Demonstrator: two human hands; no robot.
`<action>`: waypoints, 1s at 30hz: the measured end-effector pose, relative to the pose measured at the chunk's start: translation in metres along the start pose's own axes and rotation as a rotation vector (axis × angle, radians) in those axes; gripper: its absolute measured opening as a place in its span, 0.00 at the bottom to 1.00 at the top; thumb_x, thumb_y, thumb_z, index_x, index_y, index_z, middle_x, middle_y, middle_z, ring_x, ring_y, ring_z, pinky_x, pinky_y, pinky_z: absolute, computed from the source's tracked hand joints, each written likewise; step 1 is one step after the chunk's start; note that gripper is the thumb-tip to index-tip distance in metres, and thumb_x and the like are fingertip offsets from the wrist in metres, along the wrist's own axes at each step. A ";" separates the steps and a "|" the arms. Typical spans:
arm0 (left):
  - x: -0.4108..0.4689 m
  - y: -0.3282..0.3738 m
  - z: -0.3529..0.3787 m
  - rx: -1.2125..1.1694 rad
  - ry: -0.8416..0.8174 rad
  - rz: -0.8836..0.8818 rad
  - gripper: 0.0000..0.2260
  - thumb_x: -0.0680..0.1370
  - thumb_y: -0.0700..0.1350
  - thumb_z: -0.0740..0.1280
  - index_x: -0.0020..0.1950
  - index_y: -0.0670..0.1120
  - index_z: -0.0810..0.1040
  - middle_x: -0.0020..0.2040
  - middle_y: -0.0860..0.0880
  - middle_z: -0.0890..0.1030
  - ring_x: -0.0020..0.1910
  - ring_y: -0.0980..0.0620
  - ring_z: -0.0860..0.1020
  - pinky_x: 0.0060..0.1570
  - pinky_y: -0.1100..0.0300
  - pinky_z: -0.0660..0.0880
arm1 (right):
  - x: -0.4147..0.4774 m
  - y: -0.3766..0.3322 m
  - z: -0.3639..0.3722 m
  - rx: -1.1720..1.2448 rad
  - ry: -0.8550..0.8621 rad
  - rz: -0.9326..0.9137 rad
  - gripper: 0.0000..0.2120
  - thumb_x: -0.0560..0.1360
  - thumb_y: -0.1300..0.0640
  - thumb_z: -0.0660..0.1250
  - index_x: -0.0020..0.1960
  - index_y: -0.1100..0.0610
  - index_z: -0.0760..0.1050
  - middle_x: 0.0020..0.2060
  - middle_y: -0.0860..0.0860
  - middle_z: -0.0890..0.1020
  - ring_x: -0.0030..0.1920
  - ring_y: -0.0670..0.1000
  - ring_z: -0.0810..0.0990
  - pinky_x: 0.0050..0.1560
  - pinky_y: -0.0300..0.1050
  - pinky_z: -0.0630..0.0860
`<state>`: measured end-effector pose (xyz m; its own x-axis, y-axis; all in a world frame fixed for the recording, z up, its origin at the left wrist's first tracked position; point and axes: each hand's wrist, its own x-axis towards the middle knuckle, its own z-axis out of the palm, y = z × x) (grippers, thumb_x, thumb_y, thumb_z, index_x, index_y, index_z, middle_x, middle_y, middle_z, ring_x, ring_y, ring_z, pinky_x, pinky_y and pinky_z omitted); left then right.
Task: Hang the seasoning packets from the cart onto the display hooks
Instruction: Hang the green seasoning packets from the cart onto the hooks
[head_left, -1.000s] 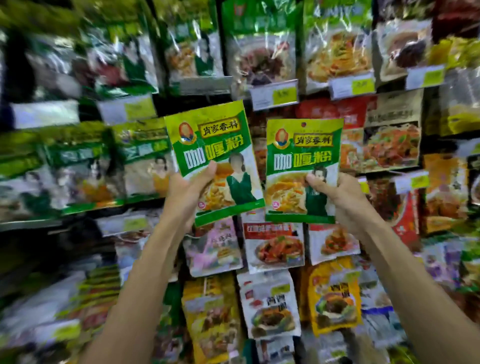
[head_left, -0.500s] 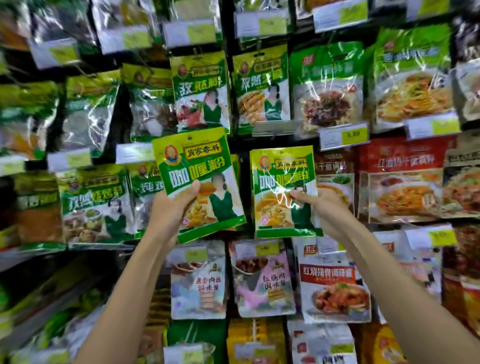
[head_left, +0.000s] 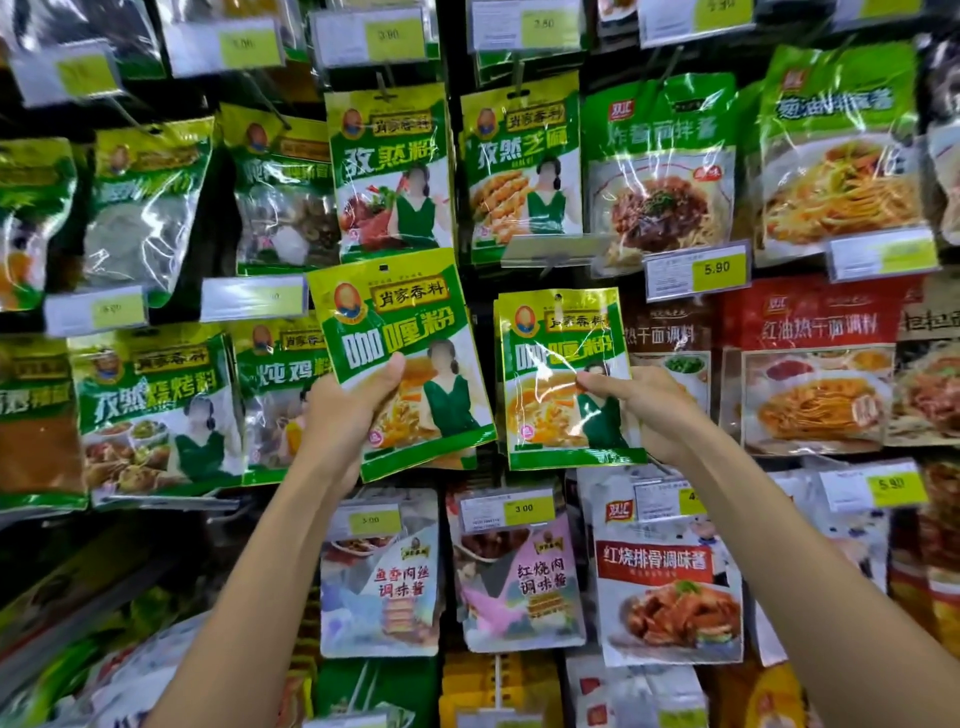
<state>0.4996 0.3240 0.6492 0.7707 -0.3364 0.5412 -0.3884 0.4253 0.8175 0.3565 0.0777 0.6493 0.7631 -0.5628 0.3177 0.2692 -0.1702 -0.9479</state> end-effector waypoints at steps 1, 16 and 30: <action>0.000 0.000 0.001 -0.004 0.000 -0.001 0.15 0.65 0.52 0.74 0.42 0.42 0.80 0.38 0.46 0.85 0.37 0.51 0.84 0.34 0.62 0.79 | 0.000 0.000 0.000 0.005 -0.003 0.006 0.10 0.74 0.58 0.71 0.49 0.64 0.78 0.38 0.53 0.84 0.37 0.48 0.84 0.39 0.43 0.79; -0.001 -0.002 0.007 -0.014 0.009 -0.008 0.19 0.69 0.50 0.74 0.51 0.37 0.77 0.42 0.44 0.86 0.40 0.50 0.85 0.37 0.60 0.80 | 0.016 0.001 0.011 -0.140 0.164 0.015 0.14 0.74 0.58 0.72 0.52 0.66 0.74 0.50 0.58 0.81 0.57 0.58 0.78 0.58 0.51 0.75; -0.031 -0.021 0.038 0.017 -0.155 -0.131 0.10 0.67 0.52 0.73 0.40 0.46 0.85 0.44 0.43 0.86 0.46 0.47 0.84 0.54 0.51 0.78 | -0.042 0.017 0.015 -0.461 0.416 -0.437 0.14 0.79 0.53 0.64 0.60 0.61 0.72 0.48 0.49 0.78 0.50 0.49 0.77 0.55 0.46 0.76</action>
<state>0.4642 0.2934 0.6226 0.7287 -0.5139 0.4527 -0.2995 0.3554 0.8855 0.3376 0.1104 0.6197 0.3340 -0.6097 0.7188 0.1538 -0.7172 -0.6797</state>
